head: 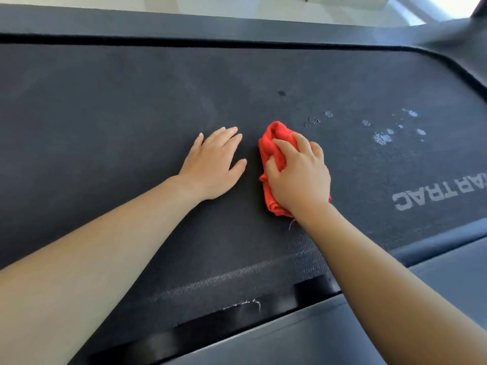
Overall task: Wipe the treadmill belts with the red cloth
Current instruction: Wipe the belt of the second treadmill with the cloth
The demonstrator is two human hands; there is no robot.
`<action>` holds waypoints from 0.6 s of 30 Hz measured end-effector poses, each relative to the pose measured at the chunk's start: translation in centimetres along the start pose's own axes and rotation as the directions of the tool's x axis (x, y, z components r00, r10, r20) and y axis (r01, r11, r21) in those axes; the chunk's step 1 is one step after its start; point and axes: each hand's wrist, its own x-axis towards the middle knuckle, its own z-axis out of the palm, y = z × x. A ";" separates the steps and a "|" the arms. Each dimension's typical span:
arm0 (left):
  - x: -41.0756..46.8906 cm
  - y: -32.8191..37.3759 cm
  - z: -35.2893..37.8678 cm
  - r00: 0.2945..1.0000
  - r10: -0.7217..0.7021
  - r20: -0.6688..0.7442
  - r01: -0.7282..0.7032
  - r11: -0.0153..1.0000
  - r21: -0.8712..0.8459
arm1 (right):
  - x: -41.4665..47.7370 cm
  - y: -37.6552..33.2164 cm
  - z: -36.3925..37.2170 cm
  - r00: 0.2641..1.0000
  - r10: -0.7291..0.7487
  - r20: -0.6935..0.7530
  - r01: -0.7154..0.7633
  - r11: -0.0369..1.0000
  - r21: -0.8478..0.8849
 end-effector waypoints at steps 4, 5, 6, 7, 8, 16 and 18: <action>5.1 -0.1 0.5 1.000 -0.015 -0.008 0.016 0.998 0.052 | 4.5 1.5 0.6 1.000 0.007 0.005 -0.007 1.000 0.009; 6.5 -0.3 0.4 1.000 -0.019 -0.010 0.020 0.998 0.060 | 5.8 1.8 0.8 1.000 0.009 0.008 -0.009 1.000 0.010; 8.0 -0.6 0.2 0.999 -0.030 -0.014 0.031 0.997 0.069 | 7.0 2.0 1.0 1.000 0.008 0.010 -0.008 1.000 0.014; 9.6 -1.1 0.0 0.999 -0.048 -0.019 0.050 0.996 0.079 | 8.3 2.1 1.2 1.000 0.004 0.010 -0.004 1.000 0.017; 11.1 -1.6 -0.2 0.997 -0.075 -0.024 0.077 0.993 0.088 | 9.4 2.1 1.5 1.000 -0.002 0.011 0.002 1.000 0.016; 15.5 -3.6 -0.3 0.957 -0.229 -0.177 0.245 0.967 0.073 | 17.5 2.3 3.5 0.994 -0.103 0.023 0.102 0.994 0.037; 15.4 -3.8 -0.1 0.953 -0.239 -0.188 0.256 0.964 0.068 | 19.0 2.1 4.0 0.989 -0.144 0.041 0.142 0.988 0.055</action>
